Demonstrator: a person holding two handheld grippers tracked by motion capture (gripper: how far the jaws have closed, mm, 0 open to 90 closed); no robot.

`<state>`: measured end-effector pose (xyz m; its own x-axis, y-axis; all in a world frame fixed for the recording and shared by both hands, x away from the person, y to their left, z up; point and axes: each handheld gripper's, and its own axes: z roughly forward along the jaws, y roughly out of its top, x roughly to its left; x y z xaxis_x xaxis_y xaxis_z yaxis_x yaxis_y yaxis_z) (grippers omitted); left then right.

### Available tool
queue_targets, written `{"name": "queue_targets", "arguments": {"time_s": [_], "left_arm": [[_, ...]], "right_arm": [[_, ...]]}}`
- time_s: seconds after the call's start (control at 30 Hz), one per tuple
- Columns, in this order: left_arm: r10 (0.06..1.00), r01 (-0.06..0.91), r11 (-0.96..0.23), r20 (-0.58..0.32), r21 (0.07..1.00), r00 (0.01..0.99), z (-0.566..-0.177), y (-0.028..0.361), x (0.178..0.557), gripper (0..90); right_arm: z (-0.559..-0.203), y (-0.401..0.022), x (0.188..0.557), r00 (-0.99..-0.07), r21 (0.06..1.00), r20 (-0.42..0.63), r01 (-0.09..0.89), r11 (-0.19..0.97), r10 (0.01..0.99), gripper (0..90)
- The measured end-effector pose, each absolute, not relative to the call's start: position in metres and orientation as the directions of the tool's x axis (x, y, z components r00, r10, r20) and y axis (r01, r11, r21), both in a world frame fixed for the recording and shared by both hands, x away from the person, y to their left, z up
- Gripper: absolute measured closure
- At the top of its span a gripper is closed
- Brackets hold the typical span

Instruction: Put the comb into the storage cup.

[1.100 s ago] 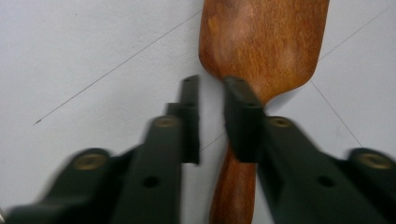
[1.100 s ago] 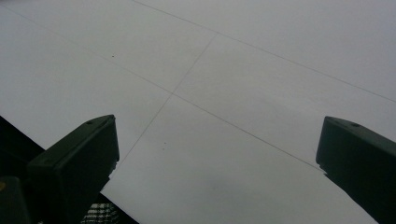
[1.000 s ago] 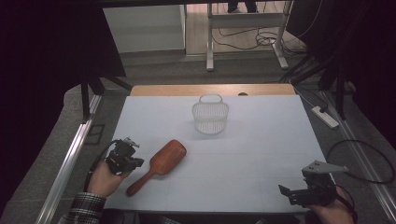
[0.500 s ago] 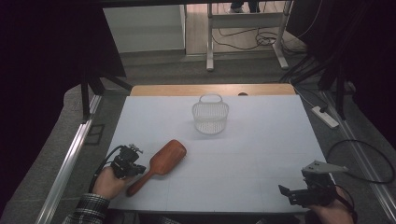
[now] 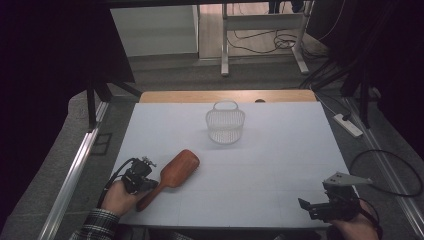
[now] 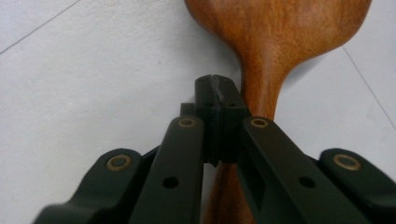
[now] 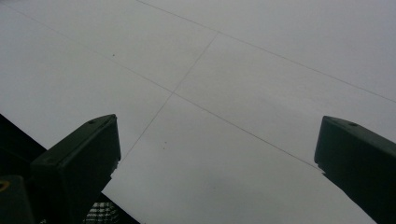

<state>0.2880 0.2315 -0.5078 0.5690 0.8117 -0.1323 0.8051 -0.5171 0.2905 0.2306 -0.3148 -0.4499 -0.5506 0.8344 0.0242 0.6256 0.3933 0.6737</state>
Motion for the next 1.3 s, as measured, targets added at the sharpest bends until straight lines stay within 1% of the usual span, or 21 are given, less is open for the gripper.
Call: {"name": "queue_targets", "arguments": {"time_s": [0.4, 0.73, 0.9, 1.07, 1.13, 1.23, 1.3], "left_arm": [[0.804, 0.798, -0.532, -0.127, 0.281, 0.581, -0.506, 0.219, 0.280, 89.3], [0.808, 0.805, -0.521, -0.139, 0.285, 0.572, -0.505, 0.218, 0.278, 89.3], [0.820, 0.812, -0.494, -0.145, 0.311, 0.554, -0.501, 0.223, 0.276, 89.2], [0.830, 0.809, -0.467, -0.139, 0.356, 0.540, -0.490, 0.229, 0.270, 88.9], [0.835, 0.809, -0.457, -0.135, 0.369, 0.533, -0.487, 0.231, 0.268, 86.9], [0.842, 0.813, -0.446, -0.132, 0.376, 0.523, -0.485, 0.231, 0.266, 79.9], [0.851, 0.819, -0.430, -0.132, 0.381, 0.508, -0.483, 0.231, 0.265, 72.9]], "right_arm": [[-0.450, -0.315, 0.231, -0.553, 0.674, 0.024, 0.625, 0.395, 0.833, 0.4], [-0.450, -0.315, 0.231, -0.552, 0.674, 0.026, 0.625, 0.393, 0.833, 0.4], [-0.450, -0.315, 0.231, -0.551, 0.675, 0.026, 0.625, 0.392, 0.834, 0.5], [-0.450, -0.315, 0.231, -0.552, 0.675, 0.026, 0.624, 0.393, 0.833, 0.5], [-0.450, -0.315, 0.231, -0.552, 0.676, 0.025, 0.624, 0.393, 0.833, 0.5], [-0.450, -0.315, 0.231, -0.554, 0.676, 0.025, 0.623, 0.394, 0.832, 0.5], [-0.450, -0.315, 0.231, -0.555, 0.676, 0.025, 0.622, 0.394, 0.832, 0.5]]}}
